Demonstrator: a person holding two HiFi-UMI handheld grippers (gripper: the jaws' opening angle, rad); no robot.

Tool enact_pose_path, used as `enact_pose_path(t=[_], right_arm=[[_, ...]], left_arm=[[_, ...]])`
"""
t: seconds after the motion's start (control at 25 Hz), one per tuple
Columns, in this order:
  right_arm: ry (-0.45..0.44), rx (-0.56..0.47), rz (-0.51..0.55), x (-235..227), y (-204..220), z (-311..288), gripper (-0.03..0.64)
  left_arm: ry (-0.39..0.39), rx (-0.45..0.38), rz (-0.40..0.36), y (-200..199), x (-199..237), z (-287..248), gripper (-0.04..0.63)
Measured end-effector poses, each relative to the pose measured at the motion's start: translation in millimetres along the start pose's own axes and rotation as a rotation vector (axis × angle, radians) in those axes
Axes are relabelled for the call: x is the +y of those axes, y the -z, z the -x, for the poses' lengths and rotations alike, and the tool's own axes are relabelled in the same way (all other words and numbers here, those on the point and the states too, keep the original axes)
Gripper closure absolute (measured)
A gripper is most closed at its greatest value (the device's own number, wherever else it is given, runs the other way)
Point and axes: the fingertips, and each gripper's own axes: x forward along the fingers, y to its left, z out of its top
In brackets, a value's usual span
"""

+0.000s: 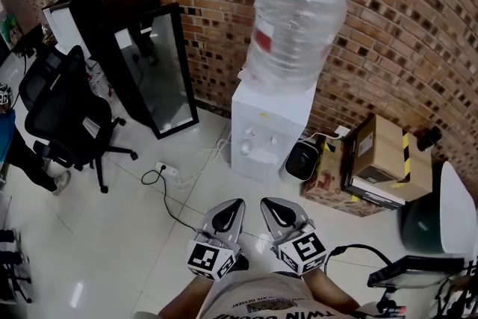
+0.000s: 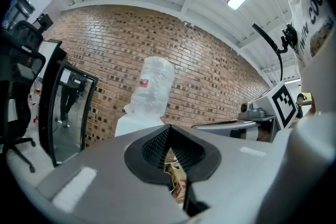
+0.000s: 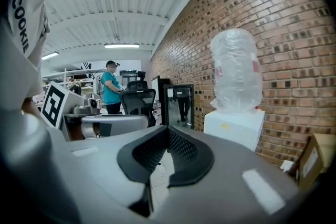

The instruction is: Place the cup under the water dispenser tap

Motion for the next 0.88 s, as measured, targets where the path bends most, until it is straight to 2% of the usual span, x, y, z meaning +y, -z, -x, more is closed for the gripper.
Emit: enact_pose_path(t=[0.2,0.52,0.68,0.88], right_arm=[[-0.035,-0.022,0.008,12.7,6.9,40.0,0.611],[-0.062,-0.039,-0.01,35.9,40.3,140.3,0.611],[-0.076,-0.037,-0.023,53.0,60.3,190.3,0.611],[-0.089,-0.042,-0.018,72.1,72.6,238.1,0.611]], left_arm=[[-0.027,0.005,-0.013,6.2,-35.3,15.0,0.603],[-0.025,0.009,-0.035,31.1,-138.5,47.5,0.603],[-0.025,0.038,-0.033,52.8,-192.3,75.5,0.603],[-0.029,0.053,-0.043,68.5,-239.0,105.3,0.603]])
